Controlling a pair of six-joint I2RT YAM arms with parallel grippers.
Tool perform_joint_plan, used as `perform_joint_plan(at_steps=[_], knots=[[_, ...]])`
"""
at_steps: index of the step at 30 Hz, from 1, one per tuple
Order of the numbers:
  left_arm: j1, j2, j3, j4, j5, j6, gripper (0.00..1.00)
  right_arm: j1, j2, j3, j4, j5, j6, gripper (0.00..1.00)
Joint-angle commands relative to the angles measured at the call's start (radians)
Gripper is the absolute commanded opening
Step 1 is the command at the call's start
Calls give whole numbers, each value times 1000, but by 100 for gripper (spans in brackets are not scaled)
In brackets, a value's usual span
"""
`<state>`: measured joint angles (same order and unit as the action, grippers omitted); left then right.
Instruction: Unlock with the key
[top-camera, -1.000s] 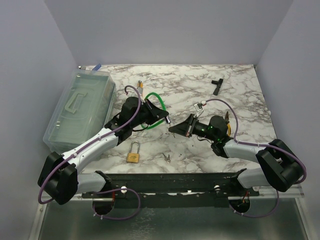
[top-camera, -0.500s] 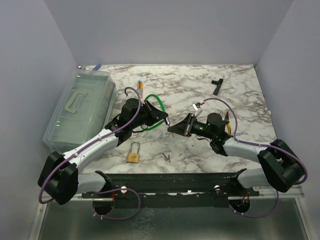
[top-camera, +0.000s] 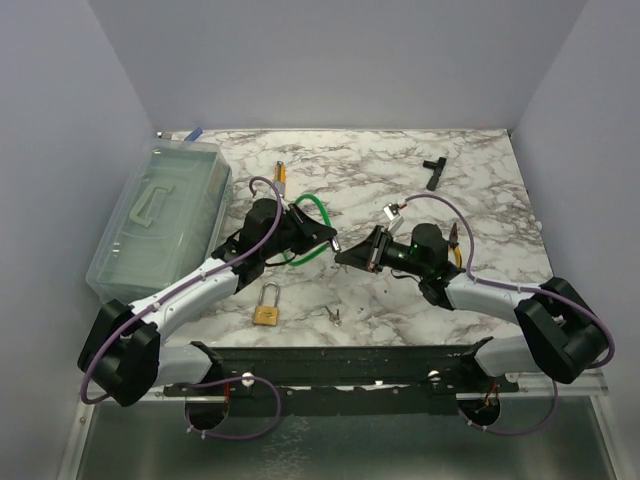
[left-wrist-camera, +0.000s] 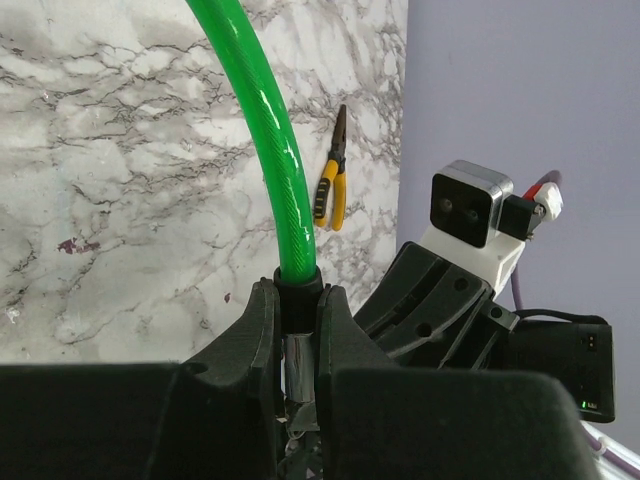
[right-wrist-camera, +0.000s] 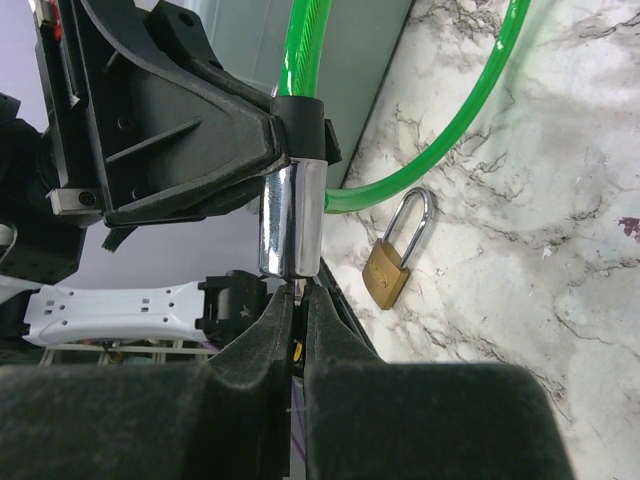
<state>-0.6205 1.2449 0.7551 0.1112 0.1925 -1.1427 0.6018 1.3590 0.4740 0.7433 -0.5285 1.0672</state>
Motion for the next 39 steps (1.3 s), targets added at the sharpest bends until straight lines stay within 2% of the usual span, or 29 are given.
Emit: perform_joint_plan(at_steps=[1, 12, 19, 22, 31, 39], knots=[[-1, 19, 0, 50, 73, -25, 0, -5, 19, 58, -14, 36, -48, 1], [2, 56, 11, 26, 62, -34, 0, -5, -12, 99, -134, 21, -149, 1], [21, 74, 21, 7, 35, -40, 0, -5, -75, 90, -237, 13, -224, 44], [25, 74, 21, 8, 32, -42, 0, -5, -89, 87, -258, 2, -236, 50], [29, 68, 24, 10, 30, -43, 0, -5, -76, 84, -286, -4, -247, 49], [33, 71, 24, 11, 31, -43, 0, -5, -67, 99, -298, -12, -261, 25]])
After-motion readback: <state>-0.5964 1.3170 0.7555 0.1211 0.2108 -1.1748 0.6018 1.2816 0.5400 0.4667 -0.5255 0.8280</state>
